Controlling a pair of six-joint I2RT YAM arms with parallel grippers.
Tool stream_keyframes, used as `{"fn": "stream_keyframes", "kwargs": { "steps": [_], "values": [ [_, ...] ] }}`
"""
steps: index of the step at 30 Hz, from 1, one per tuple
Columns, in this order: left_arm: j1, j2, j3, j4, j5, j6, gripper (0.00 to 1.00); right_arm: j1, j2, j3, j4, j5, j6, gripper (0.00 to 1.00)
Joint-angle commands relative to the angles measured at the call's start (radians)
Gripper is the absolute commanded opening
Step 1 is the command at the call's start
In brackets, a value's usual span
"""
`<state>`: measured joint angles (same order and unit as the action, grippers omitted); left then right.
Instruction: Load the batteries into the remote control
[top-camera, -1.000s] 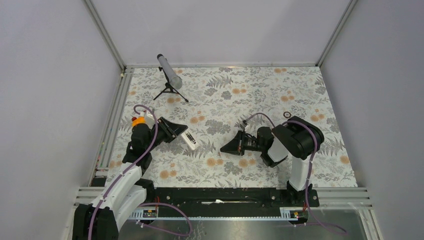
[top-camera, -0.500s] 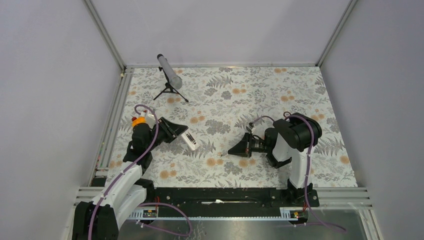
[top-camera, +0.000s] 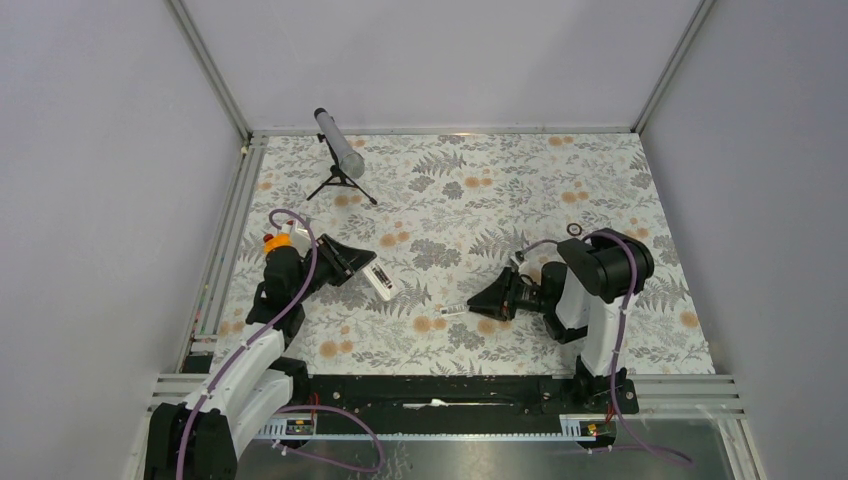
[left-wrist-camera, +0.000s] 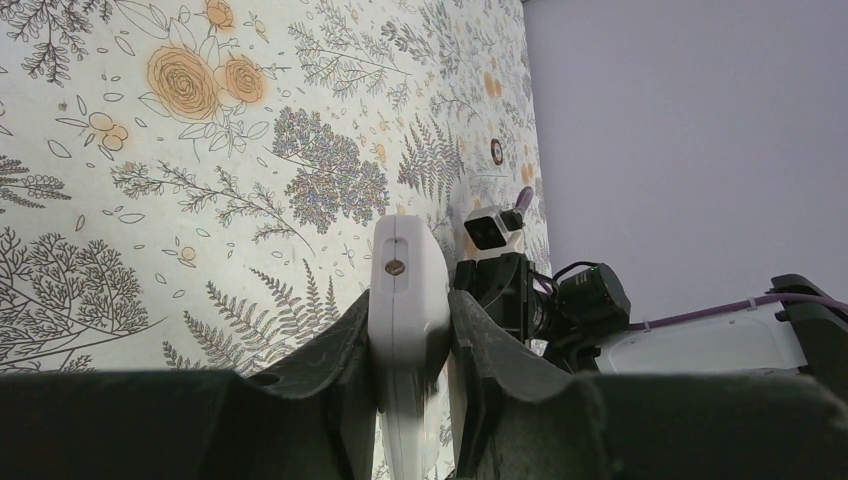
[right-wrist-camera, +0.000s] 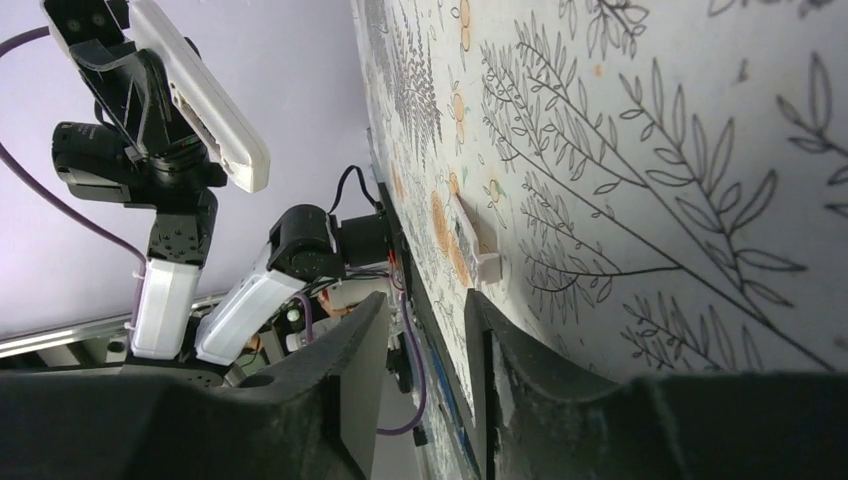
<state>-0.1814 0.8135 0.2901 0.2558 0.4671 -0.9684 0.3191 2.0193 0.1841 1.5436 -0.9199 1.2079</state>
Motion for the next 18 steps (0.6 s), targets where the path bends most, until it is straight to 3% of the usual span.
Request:
{"fn": "stream_keyframes", "kwargs": {
  "steps": [1,5,10,13,16,18],
  "values": [
    [0.005,-0.005,0.016,0.056,-0.004,0.006,0.0,-0.004,-0.091,-0.014,-0.048,0.073,-0.084,0.45],
    [0.005,-0.016,0.029,0.03,-0.017,0.022,0.0,-0.003,-0.245,0.026,-0.352,0.132,-0.255,0.48],
    [0.005,-0.034,0.038,-0.001,-0.043,0.042,0.0,0.008,-0.529,0.218,-1.014,0.315,-0.635,0.48],
    [0.007,-0.026,0.049,-0.009,-0.034,0.028,0.0,0.008,-0.585,0.323,-1.18,0.348,-0.783,0.49],
    [0.016,-0.018,0.088,-0.027,-0.002,0.006,0.0,0.024,-0.585,0.44,-1.302,0.27,-0.964,0.49],
    [0.021,-0.022,0.109,-0.03,0.01,0.004,0.0,0.072,-0.596,0.478,-1.368,0.328,-1.09,0.5]
  ]
}}
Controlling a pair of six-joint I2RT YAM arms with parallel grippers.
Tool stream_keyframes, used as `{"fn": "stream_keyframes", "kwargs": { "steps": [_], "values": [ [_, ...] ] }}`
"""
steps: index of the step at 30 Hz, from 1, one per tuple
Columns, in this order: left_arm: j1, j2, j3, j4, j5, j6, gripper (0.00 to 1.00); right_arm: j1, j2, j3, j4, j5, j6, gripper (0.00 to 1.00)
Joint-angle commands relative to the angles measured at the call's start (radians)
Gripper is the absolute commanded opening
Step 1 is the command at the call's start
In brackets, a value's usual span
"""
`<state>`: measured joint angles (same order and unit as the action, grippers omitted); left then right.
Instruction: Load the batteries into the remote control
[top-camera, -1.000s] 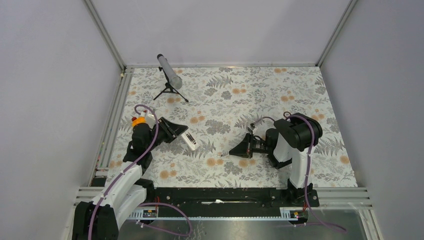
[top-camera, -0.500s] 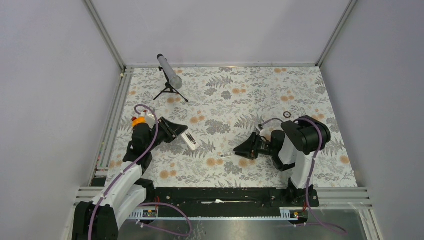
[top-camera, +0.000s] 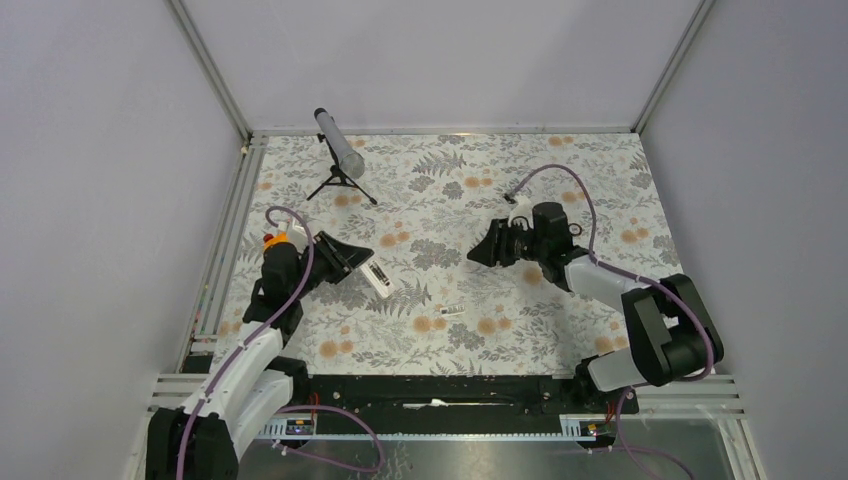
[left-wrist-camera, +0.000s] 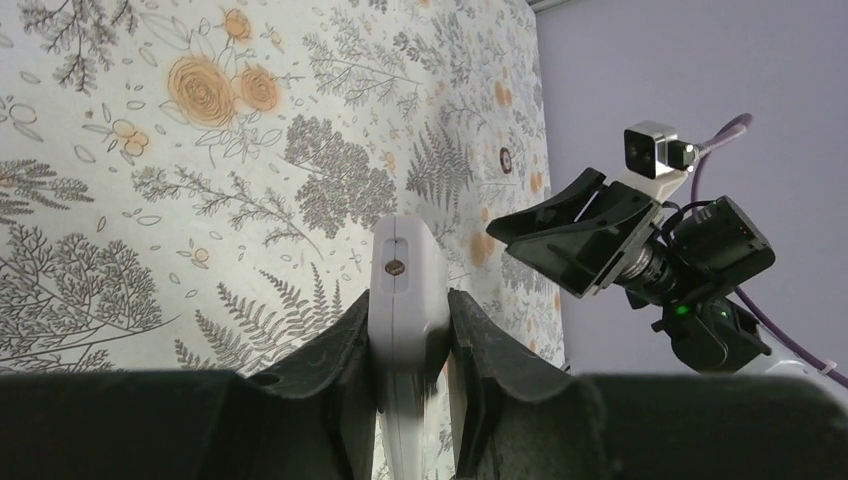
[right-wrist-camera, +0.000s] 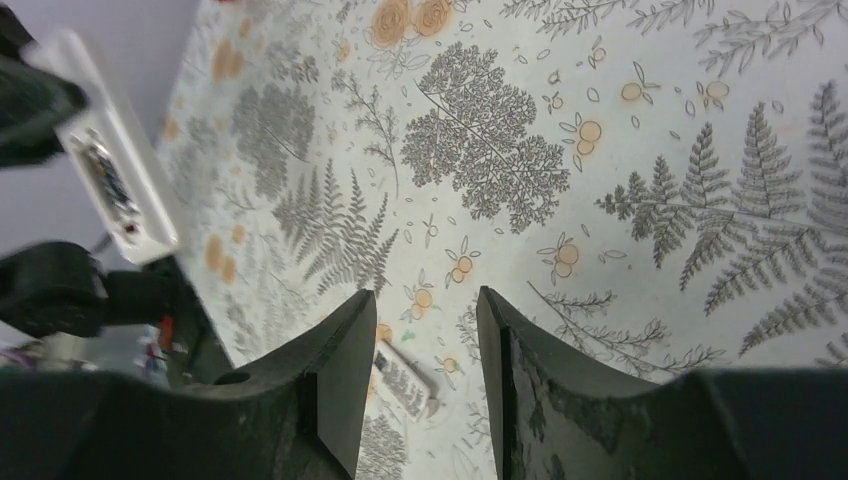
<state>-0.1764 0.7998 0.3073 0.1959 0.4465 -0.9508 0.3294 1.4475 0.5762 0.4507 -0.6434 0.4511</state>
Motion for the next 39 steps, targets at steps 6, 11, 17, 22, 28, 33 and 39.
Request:
{"fn": "stream_keyframes", "kwargs": {
  "steps": [6,11,17,22,28,33,39],
  "values": [
    [0.047,-0.019,0.127,-0.051,0.036,0.042,0.0,0.26,-0.008,0.199,-0.504,0.261,-0.792,0.53],
    [0.092,-0.049,0.129,-0.097,0.033,0.064,0.0,0.362,0.065,0.303,-0.677,0.362,-0.963,0.57],
    [0.14,-0.06,0.157,-0.178,0.016,0.124,0.0,0.455,0.155,0.365,-0.788,0.382,-1.017,0.59],
    [0.152,-0.057,0.164,-0.182,0.011,0.138,0.0,0.474,0.171,0.38,-0.837,0.329,-1.044,0.59],
    [0.158,-0.05,0.142,-0.156,0.017,0.122,0.0,0.48,0.2,0.389,-0.851,0.324,-1.057,0.59],
    [0.16,-0.048,0.136,-0.151,0.024,0.116,0.0,0.493,0.22,0.36,-0.792,0.348,-1.077,0.57],
    [0.165,-0.056,0.141,-0.18,0.016,0.139,0.0,0.5,0.208,0.324,-0.724,0.347,-1.088,0.57]
  ]
}}
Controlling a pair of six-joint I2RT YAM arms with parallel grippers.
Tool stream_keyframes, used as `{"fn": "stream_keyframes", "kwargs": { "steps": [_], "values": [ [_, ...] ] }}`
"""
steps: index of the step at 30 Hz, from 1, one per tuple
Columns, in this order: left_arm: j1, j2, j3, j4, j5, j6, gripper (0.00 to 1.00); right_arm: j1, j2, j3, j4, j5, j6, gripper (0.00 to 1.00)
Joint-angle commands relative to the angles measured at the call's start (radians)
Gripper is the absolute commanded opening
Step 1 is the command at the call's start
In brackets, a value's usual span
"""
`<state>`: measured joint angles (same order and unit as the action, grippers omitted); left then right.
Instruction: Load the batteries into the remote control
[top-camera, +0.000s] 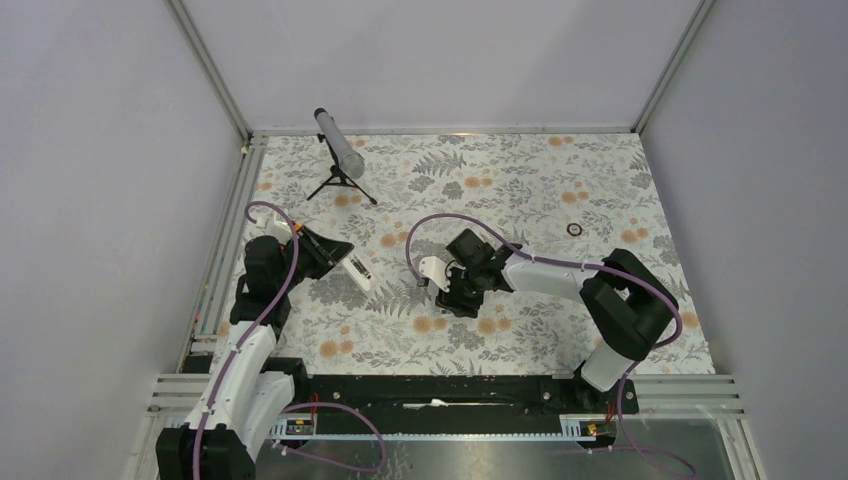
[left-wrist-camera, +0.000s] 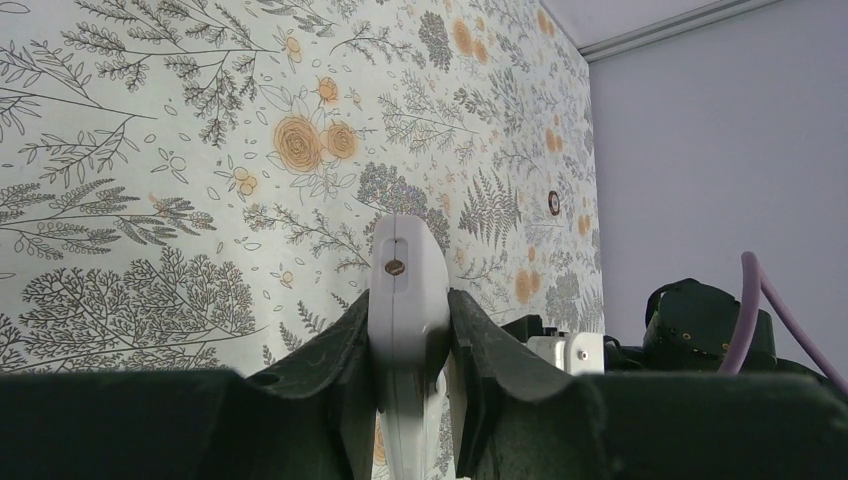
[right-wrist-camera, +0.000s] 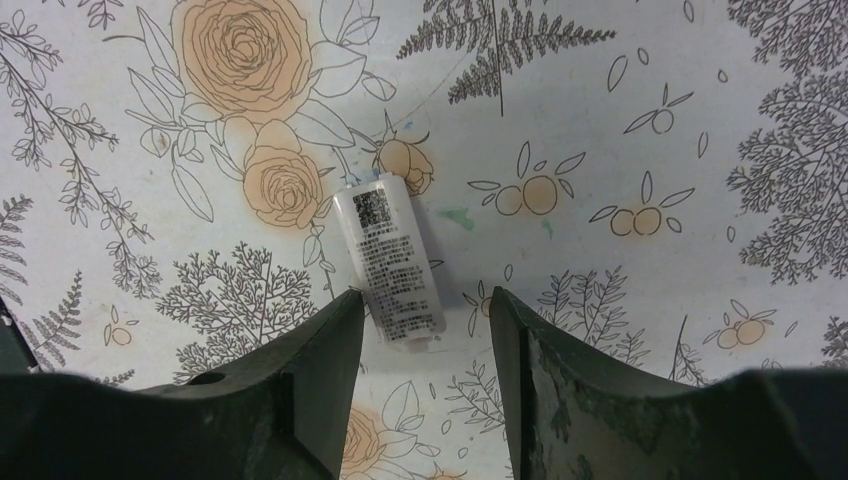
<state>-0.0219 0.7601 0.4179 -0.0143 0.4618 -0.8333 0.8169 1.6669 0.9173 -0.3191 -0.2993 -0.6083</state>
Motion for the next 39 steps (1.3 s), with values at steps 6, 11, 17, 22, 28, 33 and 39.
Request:
{"fn": "stream_keyframes", "kwargs": {
  "steps": [6,11,17,22,28,33,39],
  "values": [
    [0.01,-0.022,0.025,0.029,0.0,0.023,0.0,0.042,-0.004,-0.006,-0.013,0.073,-0.059,0.5],
    [0.011,-0.027,0.021,0.028,-0.003,0.026,0.0,0.07,-0.02,-0.036,-0.023,0.106,-0.074,0.5],
    [0.01,-0.033,0.021,0.022,-0.006,0.03,0.0,0.095,0.017,-0.023,-0.044,0.124,-0.08,0.35],
    [0.01,-0.033,0.016,0.025,-0.006,0.03,0.0,0.1,0.007,-0.028,-0.046,0.157,-0.082,0.27],
    [0.01,-0.028,-0.001,0.076,0.036,0.013,0.0,0.107,-0.029,-0.035,-0.027,0.171,-0.051,0.29],
    [-0.023,-0.003,-0.077,0.197,0.052,-0.055,0.0,0.106,-0.06,-0.023,-0.047,0.161,0.005,0.31],
    [-0.129,0.07,-0.161,0.37,-0.002,-0.111,0.0,0.105,-0.129,-0.047,-0.011,0.154,0.109,0.32]
  ]
}}
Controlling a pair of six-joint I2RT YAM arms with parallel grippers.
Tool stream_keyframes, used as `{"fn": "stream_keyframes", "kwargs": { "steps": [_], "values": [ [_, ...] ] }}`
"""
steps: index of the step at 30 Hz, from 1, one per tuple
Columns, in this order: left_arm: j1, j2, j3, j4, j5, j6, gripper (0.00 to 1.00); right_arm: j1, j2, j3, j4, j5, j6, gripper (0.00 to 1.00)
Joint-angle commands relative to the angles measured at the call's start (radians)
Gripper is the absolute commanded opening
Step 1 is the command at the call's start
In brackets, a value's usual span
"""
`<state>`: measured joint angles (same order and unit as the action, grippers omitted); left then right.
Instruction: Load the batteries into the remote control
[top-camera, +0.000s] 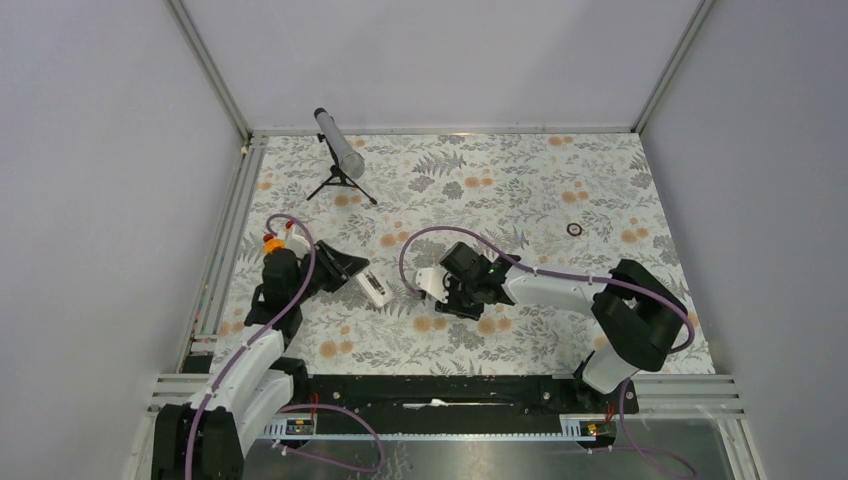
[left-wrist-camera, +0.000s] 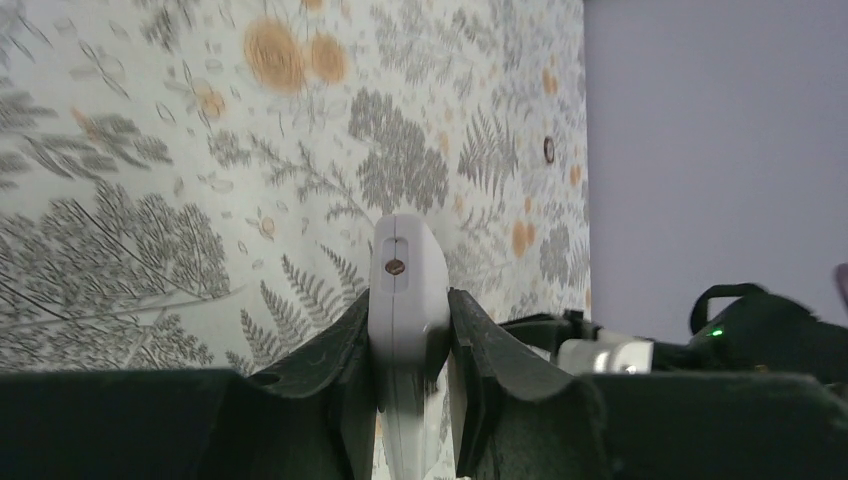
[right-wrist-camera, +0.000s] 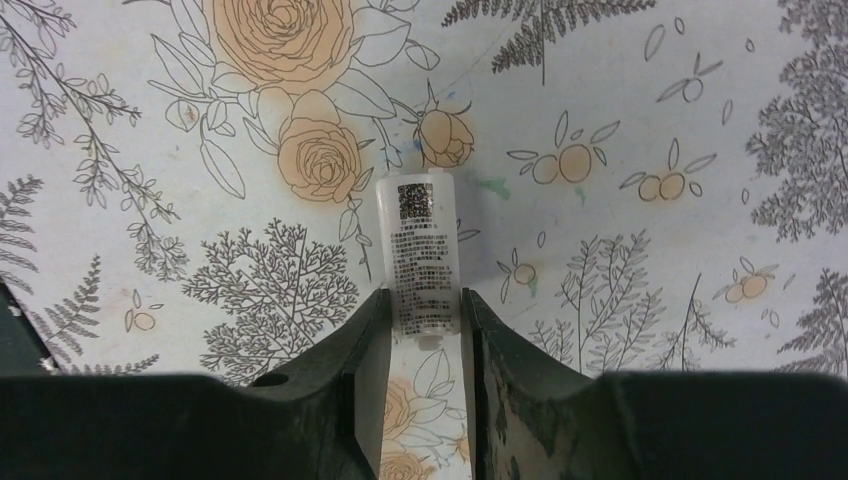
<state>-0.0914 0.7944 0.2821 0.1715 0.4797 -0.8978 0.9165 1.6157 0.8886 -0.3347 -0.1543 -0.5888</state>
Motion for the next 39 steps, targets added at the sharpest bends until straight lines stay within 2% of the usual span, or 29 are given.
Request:
{"fn": "stream_keyframes", "kwargs": {
  "steps": [1,11,14,20,30,33,39],
  "values": [
    [-0.077,0.046,-0.03,0.21,-0.027,-0.047,0.0,0.005,-0.092,-0.028,0.021,0.015,0.114,0.33],
    [-0.252,0.188,-0.108,0.527,-0.123,-0.068,0.0,0.005,-0.195,-0.066,0.076,0.08,0.353,0.34],
    [-0.301,0.227,-0.13,0.628,-0.169,-0.053,0.0,0.005,-0.239,-0.056,0.062,0.044,0.398,0.35],
    [-0.369,0.258,-0.146,0.722,-0.254,-0.02,0.0,0.006,-0.351,-0.094,0.145,0.037,0.499,0.36],
    [-0.501,0.449,-0.117,0.977,-0.364,-0.061,0.0,0.005,-0.35,-0.054,0.22,-0.01,0.691,0.36],
    [-0.529,0.494,-0.097,1.006,-0.383,-0.082,0.0,0.007,-0.329,-0.049,0.234,0.015,0.712,0.36],
    [-0.578,0.494,-0.053,0.922,-0.438,-0.098,0.0,0.01,-0.293,-0.033,0.229,0.027,0.721,0.36]
  ]
}}
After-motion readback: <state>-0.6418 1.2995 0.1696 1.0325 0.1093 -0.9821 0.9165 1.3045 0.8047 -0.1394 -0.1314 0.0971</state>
